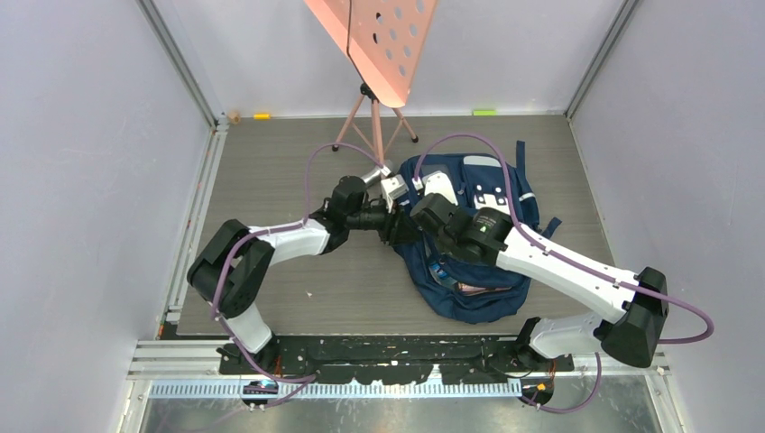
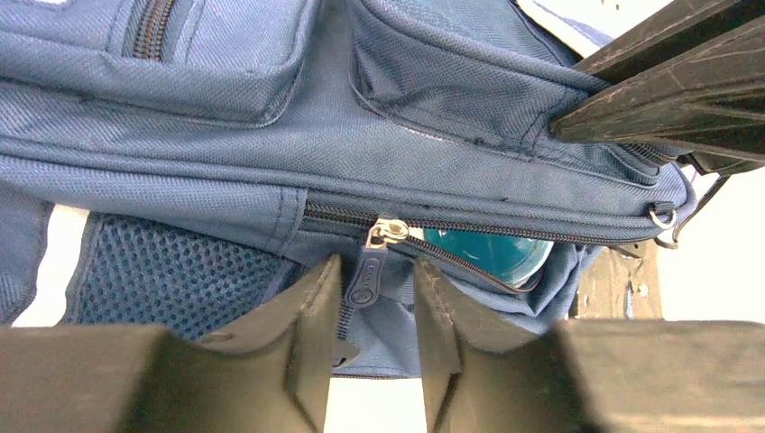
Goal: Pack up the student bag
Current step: Zip the student bag at the center of the board.
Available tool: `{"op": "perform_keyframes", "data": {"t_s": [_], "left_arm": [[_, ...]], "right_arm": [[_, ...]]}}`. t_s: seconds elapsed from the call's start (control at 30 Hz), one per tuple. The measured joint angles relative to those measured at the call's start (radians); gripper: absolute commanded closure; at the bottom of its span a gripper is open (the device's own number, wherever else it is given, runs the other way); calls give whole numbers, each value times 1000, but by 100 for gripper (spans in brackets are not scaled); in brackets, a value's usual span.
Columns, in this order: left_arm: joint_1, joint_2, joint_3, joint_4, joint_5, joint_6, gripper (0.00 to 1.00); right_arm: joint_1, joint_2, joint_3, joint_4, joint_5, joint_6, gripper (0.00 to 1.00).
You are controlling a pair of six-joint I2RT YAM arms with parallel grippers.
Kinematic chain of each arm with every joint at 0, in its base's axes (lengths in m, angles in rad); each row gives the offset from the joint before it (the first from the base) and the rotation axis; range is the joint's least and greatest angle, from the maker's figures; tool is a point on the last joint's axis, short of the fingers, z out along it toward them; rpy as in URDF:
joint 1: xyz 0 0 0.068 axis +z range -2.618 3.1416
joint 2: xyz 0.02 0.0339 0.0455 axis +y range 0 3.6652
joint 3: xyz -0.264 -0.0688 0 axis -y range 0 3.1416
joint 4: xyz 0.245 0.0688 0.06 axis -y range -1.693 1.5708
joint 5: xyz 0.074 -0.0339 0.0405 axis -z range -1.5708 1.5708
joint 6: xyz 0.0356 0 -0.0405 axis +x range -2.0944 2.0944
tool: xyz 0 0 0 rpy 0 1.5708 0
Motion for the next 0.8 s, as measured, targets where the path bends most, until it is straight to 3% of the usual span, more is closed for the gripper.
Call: {"op": "perform_keyframes", "data": {"t_s": [0.13,0.17,0.37,0.8], "left_arm": [[-11,0,2,-15,-16,18,98],[-14,0,3,-19,-22,20,100],[-29,-8,2,-33,-55,19,100],[-100,-179,-101,-134,-125,24,100]], "right_arm": [[-3,-2,0,0,-2,-1,100],[-4,-2,0,0,-2,0,100],[-8,-2,-2,4,-2,4,99],[-13,42,-7,60,-3,20,100]]}}
